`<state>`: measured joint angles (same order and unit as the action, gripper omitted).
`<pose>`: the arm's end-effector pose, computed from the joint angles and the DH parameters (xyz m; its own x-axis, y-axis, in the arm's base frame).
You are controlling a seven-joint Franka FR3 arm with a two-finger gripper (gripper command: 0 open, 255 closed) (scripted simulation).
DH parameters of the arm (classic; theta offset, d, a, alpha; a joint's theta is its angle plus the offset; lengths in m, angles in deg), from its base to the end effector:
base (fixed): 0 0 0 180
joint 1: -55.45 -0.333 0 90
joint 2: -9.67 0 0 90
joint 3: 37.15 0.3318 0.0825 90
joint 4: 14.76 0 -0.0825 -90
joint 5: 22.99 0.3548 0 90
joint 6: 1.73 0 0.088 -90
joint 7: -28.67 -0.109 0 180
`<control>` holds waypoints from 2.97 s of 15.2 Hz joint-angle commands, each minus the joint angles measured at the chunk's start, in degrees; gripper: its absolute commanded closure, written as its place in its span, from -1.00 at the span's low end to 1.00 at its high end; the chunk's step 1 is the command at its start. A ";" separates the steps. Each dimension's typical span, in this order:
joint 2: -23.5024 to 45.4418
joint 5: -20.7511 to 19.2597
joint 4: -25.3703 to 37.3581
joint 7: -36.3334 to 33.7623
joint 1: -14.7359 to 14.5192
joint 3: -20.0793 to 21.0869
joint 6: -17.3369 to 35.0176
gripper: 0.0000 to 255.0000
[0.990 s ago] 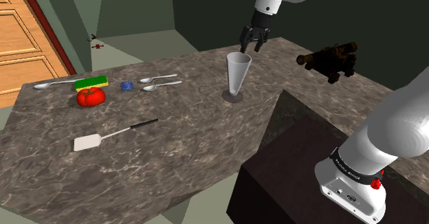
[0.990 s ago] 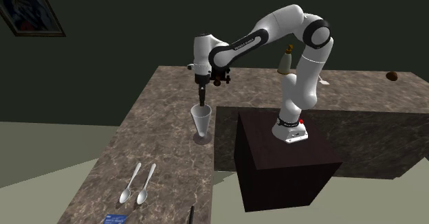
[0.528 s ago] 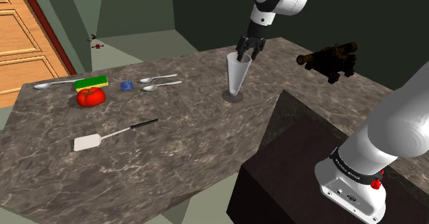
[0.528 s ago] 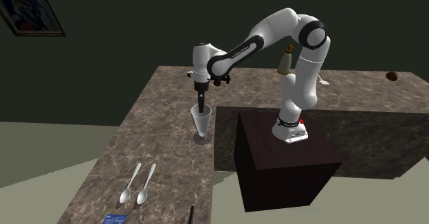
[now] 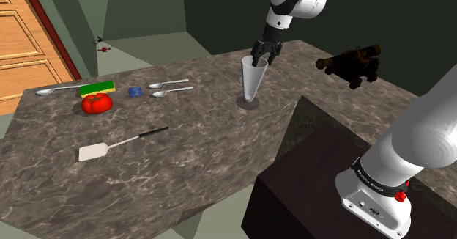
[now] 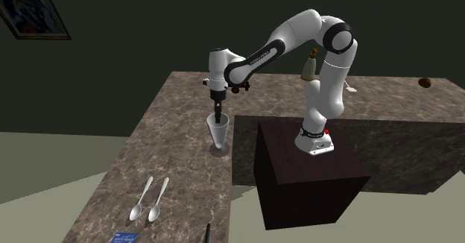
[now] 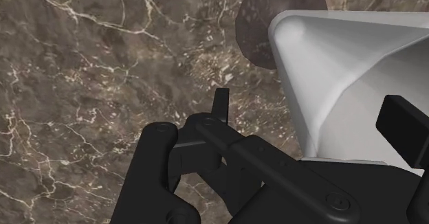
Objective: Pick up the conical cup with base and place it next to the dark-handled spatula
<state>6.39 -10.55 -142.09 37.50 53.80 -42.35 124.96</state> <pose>0.4964 -0.0237 0.4344 0.9973 -0.0393 0.0613 -0.0279 -0.9840 -0.1762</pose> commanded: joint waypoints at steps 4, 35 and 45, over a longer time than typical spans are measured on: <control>0.00 0.00 0.00 0.00 0.00 0.00 0.00 1.00; -5.07 -2.45 13.93 -3.98 0.33 -0.09 -18.65 1.00; -4.94 -2.77 21.73 -5.18 0.38 -0.19 -26.24 1.00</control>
<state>1.62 -13.28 -121.04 32.38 54.15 -42.50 99.55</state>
